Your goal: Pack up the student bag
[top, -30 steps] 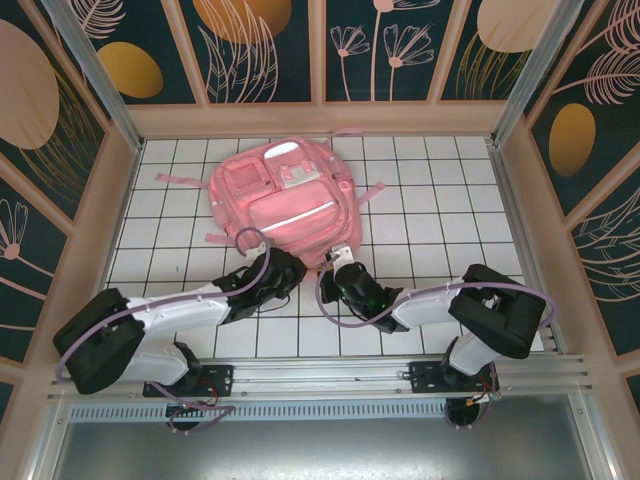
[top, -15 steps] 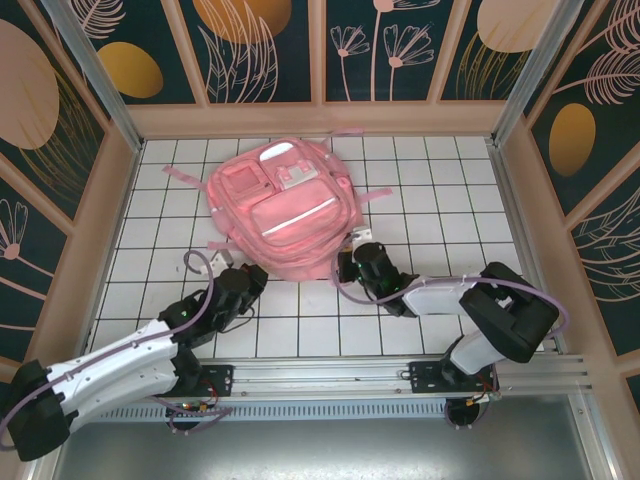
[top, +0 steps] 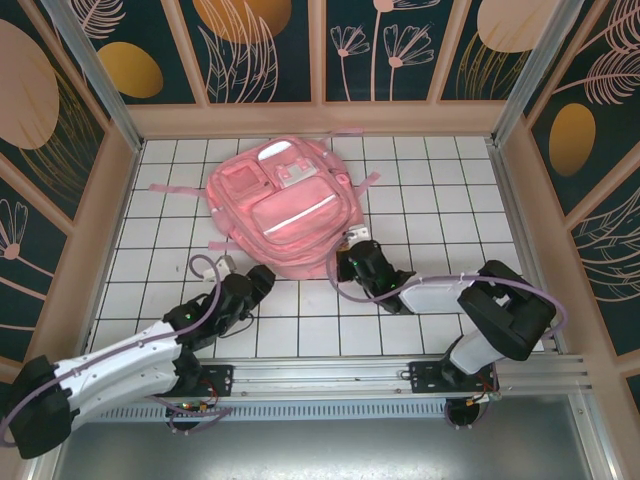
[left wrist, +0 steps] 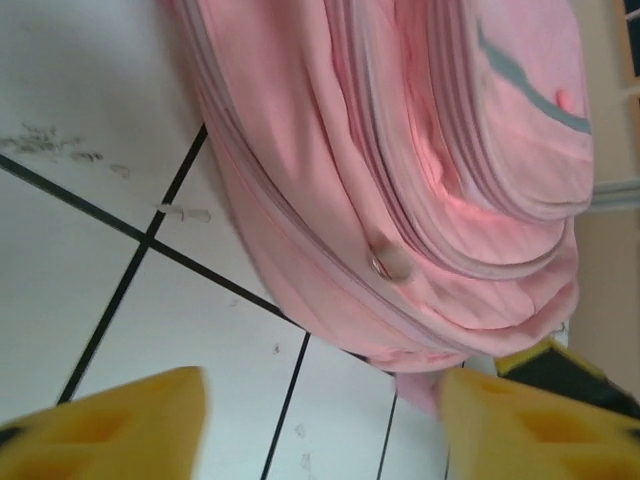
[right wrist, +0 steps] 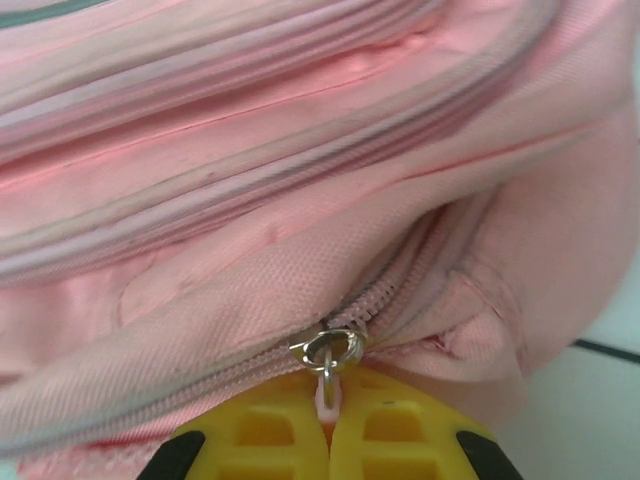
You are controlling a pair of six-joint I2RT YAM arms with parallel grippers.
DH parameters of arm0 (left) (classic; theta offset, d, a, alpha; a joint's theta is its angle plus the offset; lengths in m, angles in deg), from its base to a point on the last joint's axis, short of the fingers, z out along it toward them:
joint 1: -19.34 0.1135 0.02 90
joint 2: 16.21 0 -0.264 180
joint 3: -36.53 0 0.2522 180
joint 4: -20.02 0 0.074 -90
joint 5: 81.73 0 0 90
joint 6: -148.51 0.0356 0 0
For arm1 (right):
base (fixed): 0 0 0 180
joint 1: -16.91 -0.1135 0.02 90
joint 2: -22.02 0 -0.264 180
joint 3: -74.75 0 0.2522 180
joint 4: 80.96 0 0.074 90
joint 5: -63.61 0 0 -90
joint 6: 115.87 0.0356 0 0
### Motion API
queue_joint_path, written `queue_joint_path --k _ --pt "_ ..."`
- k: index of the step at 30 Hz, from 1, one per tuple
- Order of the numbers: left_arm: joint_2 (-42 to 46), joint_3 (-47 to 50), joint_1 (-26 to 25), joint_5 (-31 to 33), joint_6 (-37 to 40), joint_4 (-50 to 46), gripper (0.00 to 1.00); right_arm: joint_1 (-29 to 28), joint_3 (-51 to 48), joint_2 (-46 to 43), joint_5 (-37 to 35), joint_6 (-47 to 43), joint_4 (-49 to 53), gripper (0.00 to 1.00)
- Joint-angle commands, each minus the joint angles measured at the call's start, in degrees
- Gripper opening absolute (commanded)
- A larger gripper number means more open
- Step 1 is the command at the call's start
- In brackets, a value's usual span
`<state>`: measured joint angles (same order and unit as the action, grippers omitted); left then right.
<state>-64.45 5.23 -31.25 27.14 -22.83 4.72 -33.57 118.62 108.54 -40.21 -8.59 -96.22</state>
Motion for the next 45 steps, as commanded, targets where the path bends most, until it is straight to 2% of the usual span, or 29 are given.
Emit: queue_joint_path --k 1,3,5,7,11,15,19,21,25,29,34,38,45 --pt "-4.83 -0.28 0.18 -1.85 0.66 8.56 0.81 -4.63 2.67 -0.58 2.82 1.18 0.03 0.0" --pt "-8.24 -1.91 0.19 0.45 2.21 9.16 0.85 -6.55 3.15 -0.19 3.76 2.34 -0.19 0.0" --pt "-11.24 -3.3 0.89 2.31 4.85 9.96 0.82 -8.54 3.87 0.32 4.06 2.57 -0.16 0.0" --pt "-14.68 -4.25 3.44 0.58 6.57 11.02 0.74 -10.3 5.0 0.92 3.79 2.58 0.36 0.0" --pt "-20.19 -4.88 9.0 -4.31 9.97 14.19 0.72 -12.6 6.81 2.22 6.21 2.32 0.6 0.0" --pt "-20.92 -7.6 11.91 -1.59 14.8 10.42 0.65 -14.16 8.52 4.39 7.24 1.96 1.01 0.0" --pt "-19.2 -8.16 16.97 -0.94 18.43 7.25 0.65 -14.56 9.05 5.66 7.2 2.15 0.98 0.0" --pt "-16.84 -8.39 17.39 -0.79 19.15 4.99 0.67 -14.56 9.01 5.53 5.92 2.06 1.39 0.0" --pt "-9.86 -6.3 17.37 -6.6 15.85 3.04 0.71 -13.75 8.35 5.43 4.53 1.67 1.45 0.0" --pt "-3.49 -3.22 17.11 -13.76 8.69 1.15 0.71 -13.47 8.12 6.2 5.03 1.62 0.17 0.0" --pt "1.86 -0.1 12.58 -17.63 -0.35 2.88 0.7 -13.53 8.47 7.82 6.04 1.82 -1.84 0.0" --pt "-0.42 0.07 9.73 -19.43 -4.14 10.33 0.67 -13.51 8.3 8.4 6.35 1.97 -3.04 0.0" --pt "-12.39 -3.24 9.17 -18.58 -6.03 18.46 0.59 -13.63 7.21 7.7 6.4 2.06 -3.71 0.0"
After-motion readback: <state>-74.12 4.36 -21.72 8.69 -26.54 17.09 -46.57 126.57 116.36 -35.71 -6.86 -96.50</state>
